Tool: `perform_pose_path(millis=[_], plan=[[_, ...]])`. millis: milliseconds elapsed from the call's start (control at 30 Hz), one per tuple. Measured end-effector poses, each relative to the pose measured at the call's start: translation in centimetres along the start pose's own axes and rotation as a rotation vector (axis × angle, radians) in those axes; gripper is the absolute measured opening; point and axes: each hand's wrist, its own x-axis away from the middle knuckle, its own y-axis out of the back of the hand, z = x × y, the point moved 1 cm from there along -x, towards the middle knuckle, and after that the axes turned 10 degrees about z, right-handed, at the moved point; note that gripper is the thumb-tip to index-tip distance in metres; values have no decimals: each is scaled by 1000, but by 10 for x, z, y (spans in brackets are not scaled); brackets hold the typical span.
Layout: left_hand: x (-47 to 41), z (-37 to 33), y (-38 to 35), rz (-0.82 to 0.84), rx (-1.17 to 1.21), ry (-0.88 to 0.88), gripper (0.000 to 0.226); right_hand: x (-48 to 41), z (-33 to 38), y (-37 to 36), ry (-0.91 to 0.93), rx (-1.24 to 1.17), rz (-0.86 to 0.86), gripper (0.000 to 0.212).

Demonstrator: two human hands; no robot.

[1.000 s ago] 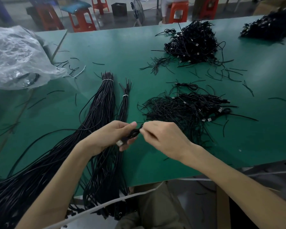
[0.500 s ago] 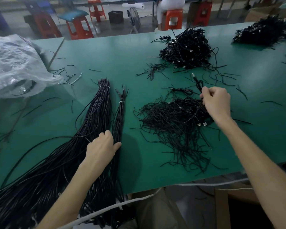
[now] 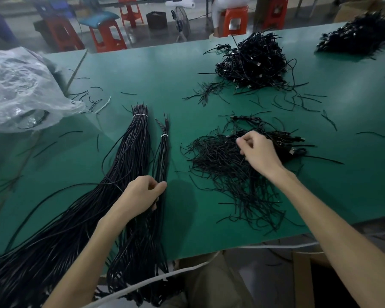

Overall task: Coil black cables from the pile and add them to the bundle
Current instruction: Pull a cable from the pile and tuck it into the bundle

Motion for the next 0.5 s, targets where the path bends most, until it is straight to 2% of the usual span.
perform_pose_path(millis=[100, 200, 300, 333, 433, 500], plan=[[8, -16, 1, 25, 118, -148, 31, 17, 28, -28, 137, 11, 147, 19], [17, -29, 1, 64, 310, -331, 28, 35, 56, -59, 340, 63, 342, 53], [20, -34, -1, 144, 279, -450, 26, 47, 77, -89, 462, 124, 520, 80], [20, -33, -2, 151, 252, -463, 26, 48, 80, -96, 474, 143, 535, 79], [18, -18, -1, 145, 282, -451, 33, 45, 83, -98, 485, 264, 437, 41], [14, -3, -4, 174, 238, -390, 30, 44, 84, -89, 477, 240, 340, 32]])
